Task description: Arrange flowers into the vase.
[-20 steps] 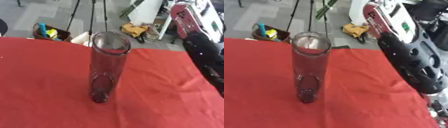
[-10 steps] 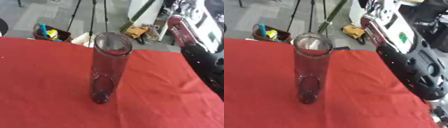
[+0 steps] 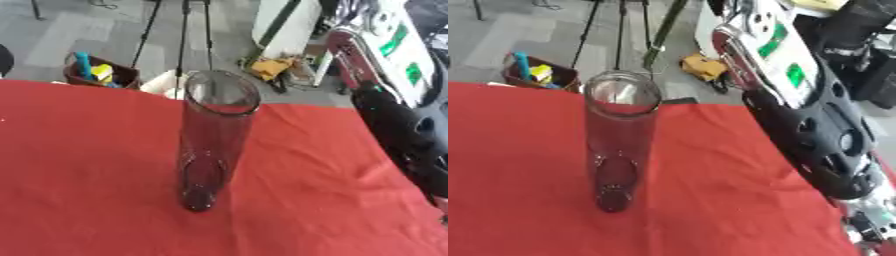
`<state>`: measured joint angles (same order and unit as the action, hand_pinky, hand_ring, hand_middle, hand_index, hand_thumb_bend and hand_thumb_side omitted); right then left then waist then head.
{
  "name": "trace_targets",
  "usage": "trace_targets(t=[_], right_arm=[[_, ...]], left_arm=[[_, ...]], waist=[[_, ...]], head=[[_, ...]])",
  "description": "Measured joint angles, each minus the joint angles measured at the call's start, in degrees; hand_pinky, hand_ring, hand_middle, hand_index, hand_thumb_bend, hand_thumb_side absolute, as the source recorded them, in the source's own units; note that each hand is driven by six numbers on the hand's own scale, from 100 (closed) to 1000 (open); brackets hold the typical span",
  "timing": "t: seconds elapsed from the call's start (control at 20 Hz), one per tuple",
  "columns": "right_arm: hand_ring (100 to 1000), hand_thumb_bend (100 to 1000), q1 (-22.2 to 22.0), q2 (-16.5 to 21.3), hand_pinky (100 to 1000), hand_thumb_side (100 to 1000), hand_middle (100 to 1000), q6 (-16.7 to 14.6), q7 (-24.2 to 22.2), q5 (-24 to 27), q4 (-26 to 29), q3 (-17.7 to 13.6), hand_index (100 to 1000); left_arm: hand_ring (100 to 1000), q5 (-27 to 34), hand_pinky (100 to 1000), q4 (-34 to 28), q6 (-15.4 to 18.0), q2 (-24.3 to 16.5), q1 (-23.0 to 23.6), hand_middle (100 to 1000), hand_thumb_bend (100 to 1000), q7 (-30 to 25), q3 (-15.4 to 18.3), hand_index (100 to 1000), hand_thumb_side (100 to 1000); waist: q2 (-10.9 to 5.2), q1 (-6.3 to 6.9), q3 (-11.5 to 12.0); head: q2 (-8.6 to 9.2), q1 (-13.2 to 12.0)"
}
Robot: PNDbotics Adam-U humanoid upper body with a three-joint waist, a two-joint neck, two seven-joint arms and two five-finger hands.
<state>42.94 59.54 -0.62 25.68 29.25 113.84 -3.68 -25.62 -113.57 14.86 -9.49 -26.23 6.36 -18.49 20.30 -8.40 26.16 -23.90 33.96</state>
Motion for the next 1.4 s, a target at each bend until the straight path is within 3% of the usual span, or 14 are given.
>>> trace_targets(t=[0.65,1.4], right_arm=[[163,100,1.48,-2.37,100,786,100,9.15,-4.50,-2.63,0.00,0.56,100],[162,100,2.09,-3.33,100,779,100,14.04,-5.26,1.14,0.00,0.53,100]], left_arm=[[692,0.90,553,0.00,-0.03,0.01,0.00,707,100,-0.49,-0.01,760,705],[692,1.69,552,0.00,-0.15,0.45,-0.01,702,100,-1.15,-0.02,760,704]], waist=[[-0.87,-0.03,0.41],[-1.60,0.13,0.57]], head=[[-0.98,0.40],[-1.77,0.48]])
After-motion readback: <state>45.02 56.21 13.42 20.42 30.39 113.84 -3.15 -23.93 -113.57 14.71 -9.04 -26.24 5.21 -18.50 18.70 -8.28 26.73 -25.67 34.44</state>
